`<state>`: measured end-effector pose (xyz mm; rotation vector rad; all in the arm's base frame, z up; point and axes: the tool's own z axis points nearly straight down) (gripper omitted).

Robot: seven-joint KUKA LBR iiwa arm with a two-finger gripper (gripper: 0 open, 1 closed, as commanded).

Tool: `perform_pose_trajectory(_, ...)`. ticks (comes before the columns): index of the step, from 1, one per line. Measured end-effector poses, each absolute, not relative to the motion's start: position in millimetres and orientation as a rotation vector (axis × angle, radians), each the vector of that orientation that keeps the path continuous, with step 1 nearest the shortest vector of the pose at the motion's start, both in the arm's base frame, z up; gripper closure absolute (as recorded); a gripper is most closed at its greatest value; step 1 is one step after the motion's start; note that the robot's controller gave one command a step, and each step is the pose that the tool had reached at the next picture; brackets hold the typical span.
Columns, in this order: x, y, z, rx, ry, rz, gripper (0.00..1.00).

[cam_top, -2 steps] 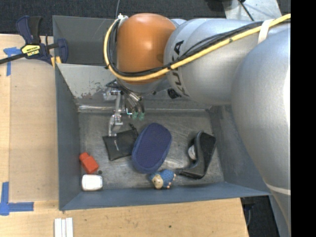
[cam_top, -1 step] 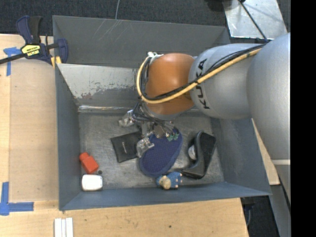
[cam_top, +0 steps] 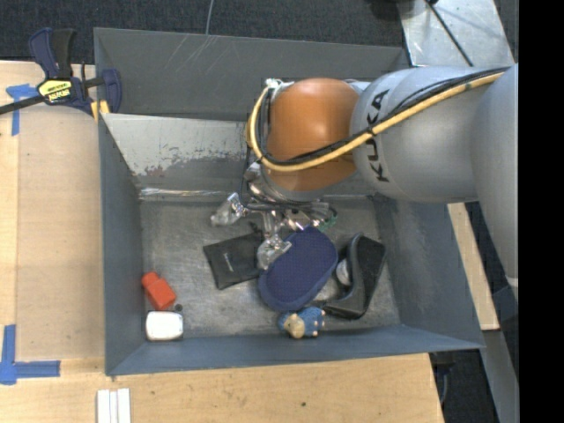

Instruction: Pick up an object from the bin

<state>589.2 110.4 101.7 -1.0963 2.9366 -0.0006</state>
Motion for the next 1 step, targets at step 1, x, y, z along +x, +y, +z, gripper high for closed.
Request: perform_pose_trajectory(1,559.1,107.8,101.7,-1.693,2.635,0.001,0.0)
